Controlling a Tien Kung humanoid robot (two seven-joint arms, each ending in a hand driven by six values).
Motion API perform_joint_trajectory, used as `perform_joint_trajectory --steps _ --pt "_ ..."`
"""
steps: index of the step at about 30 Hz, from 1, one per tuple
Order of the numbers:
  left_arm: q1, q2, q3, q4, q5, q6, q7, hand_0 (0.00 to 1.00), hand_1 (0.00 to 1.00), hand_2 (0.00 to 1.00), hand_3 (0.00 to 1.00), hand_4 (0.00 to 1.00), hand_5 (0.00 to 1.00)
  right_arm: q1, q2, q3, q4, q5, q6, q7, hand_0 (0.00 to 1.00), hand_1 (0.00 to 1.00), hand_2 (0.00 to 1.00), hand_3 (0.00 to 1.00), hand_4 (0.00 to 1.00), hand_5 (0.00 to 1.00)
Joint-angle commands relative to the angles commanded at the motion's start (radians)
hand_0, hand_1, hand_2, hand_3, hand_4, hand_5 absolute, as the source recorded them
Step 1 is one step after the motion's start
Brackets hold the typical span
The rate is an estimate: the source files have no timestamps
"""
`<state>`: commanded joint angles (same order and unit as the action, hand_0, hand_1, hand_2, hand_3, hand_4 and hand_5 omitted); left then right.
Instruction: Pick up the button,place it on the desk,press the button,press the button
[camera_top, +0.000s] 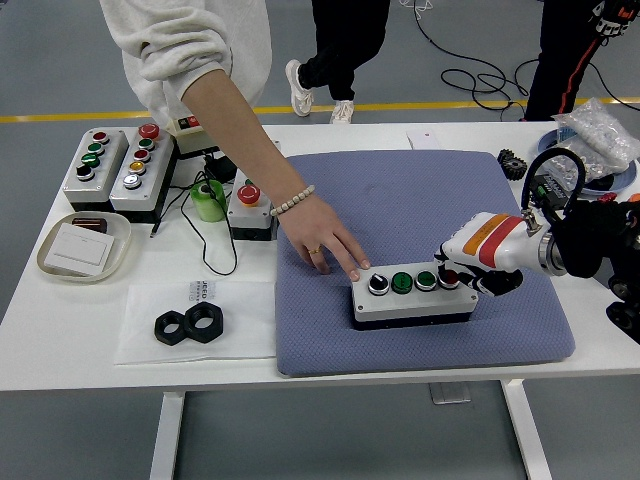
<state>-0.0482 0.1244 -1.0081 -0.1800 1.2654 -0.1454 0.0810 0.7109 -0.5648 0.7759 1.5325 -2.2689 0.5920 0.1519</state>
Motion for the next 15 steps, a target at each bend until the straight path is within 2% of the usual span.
perform_joint_trajectory --steps 15 --pt "0.007 0.003 -0.012 0.0 0.023 -0.003 0.004 0.742 0.912 0.982 0.92 0.601 0.998 0.011 -0.022 0.012 0.006 0.0 0.003 0.001 0.264 0.087 0.104 0.708 0.402 0.002"
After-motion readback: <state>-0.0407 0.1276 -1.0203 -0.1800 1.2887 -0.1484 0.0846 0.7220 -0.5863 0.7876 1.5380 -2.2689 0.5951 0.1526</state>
